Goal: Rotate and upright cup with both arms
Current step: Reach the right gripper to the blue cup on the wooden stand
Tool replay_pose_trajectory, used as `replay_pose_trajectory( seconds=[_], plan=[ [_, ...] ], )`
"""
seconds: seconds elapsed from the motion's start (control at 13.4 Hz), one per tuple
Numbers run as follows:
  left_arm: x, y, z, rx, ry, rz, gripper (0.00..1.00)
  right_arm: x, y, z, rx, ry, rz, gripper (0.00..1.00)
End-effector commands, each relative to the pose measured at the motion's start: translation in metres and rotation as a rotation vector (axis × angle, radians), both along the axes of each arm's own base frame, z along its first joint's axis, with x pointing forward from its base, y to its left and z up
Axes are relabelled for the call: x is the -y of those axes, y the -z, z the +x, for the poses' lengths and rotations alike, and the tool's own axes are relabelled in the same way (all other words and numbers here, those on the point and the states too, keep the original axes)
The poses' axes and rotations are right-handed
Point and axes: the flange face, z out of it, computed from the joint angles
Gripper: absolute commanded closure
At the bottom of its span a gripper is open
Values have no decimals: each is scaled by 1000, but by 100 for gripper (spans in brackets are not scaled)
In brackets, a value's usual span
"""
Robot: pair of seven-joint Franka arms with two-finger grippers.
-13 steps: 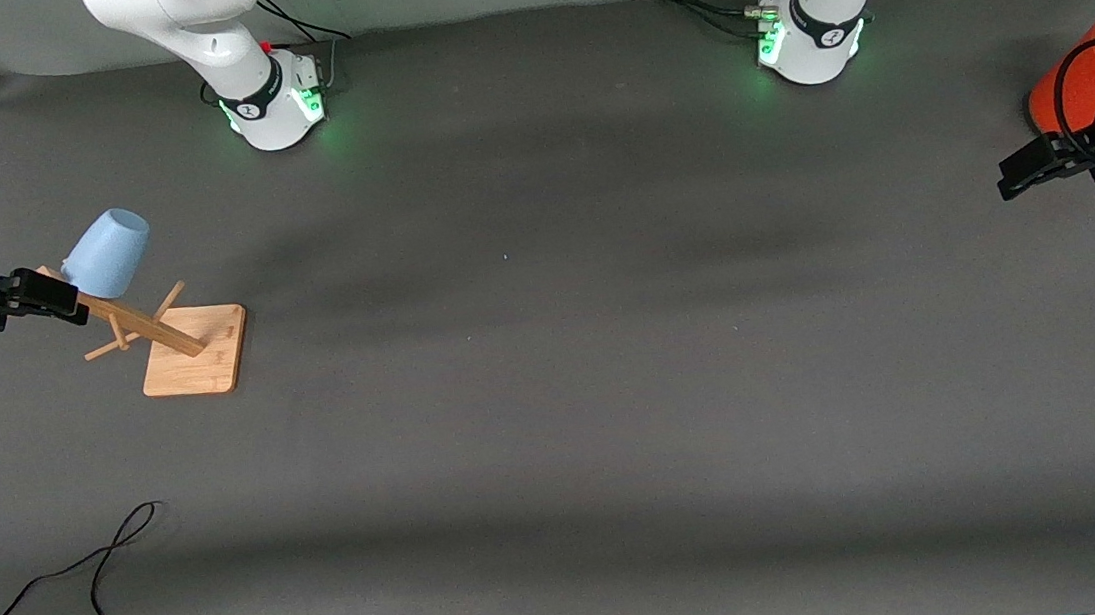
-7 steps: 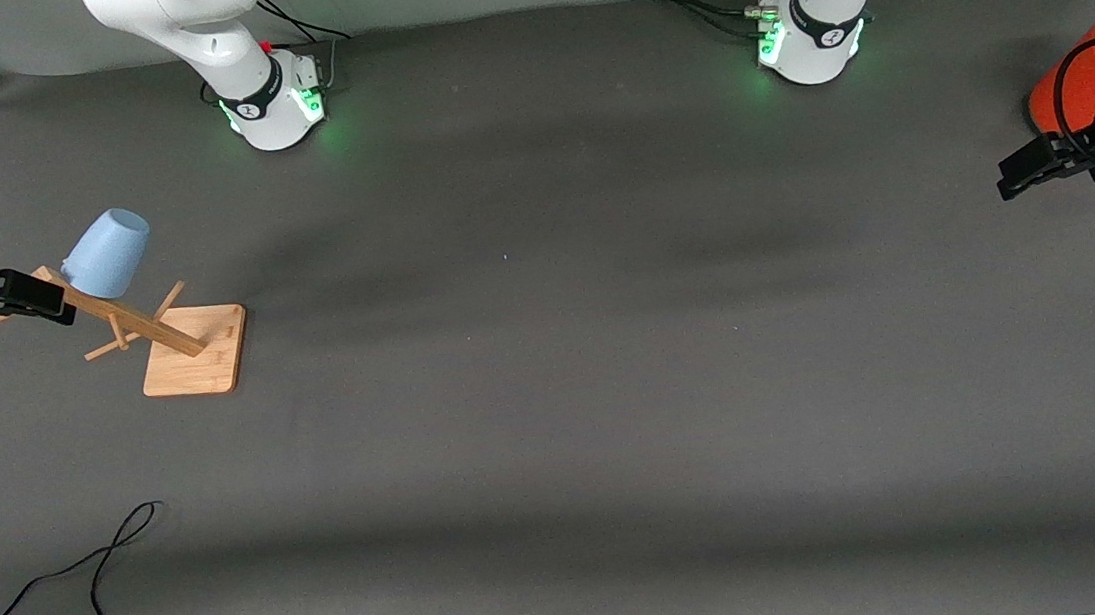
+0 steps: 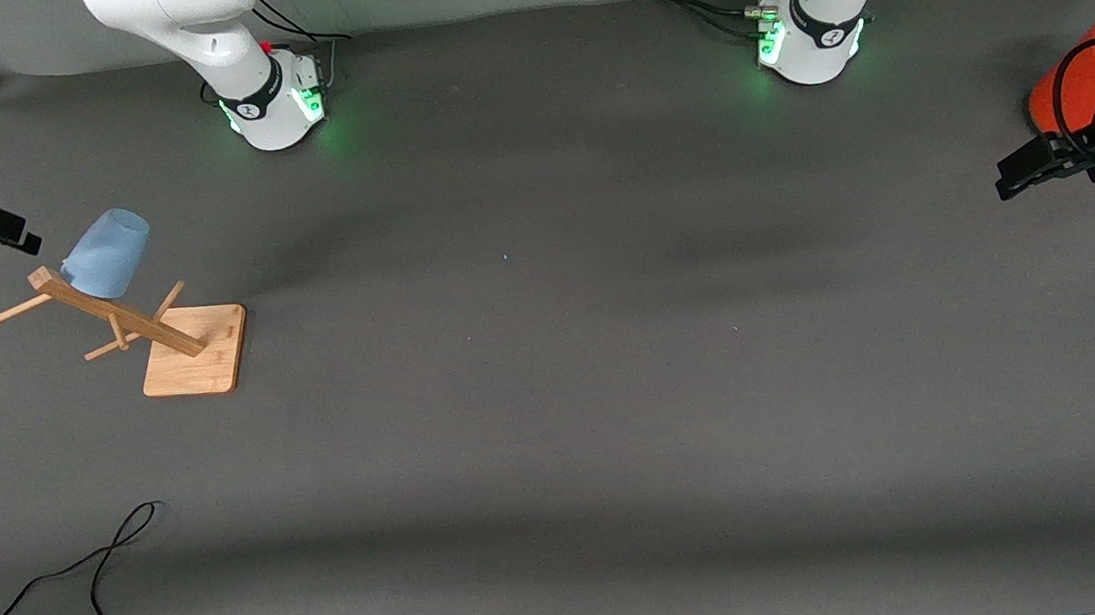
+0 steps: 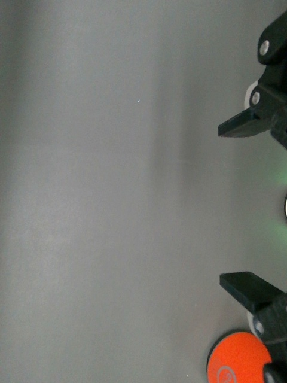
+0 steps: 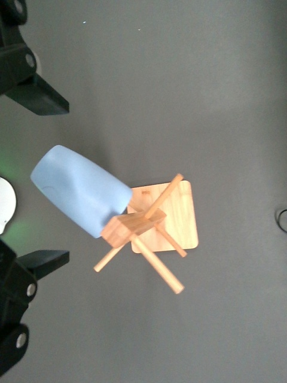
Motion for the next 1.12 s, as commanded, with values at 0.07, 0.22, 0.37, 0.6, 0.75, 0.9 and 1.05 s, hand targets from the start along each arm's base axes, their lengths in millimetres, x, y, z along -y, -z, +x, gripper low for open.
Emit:
replay_pose_trajectory(
  seconds=[0.07,0.22,0.37,0.6,0.75,0.9,1.05],
  plan=[
    [0,-4,-7,-3,12,-19,0,-7,7,-19,-7,256,-24,0],
    [-1,-4,-7,-3,9,-19,0,-9,11,-25,-19,466,-36,0],
    [-1,-4,-7,-3,9,-19,0,-14,18,-30,-26,576,-43,0],
    [-1,-4,-7,-3,9,-19,0,-15,49,-37,-49,584,-44,0],
    [-1,-4,-7,-3,9,-19,0,-14,76,-38,-55,587,-43,0],
    [0,-4,-7,-3,11,-21,0,-10,97,-34,-42,599,-41,0],
    [-1,-4,-7,-3,11,-19,0,0,118,-30,-41,620,-35,0]
  ],
)
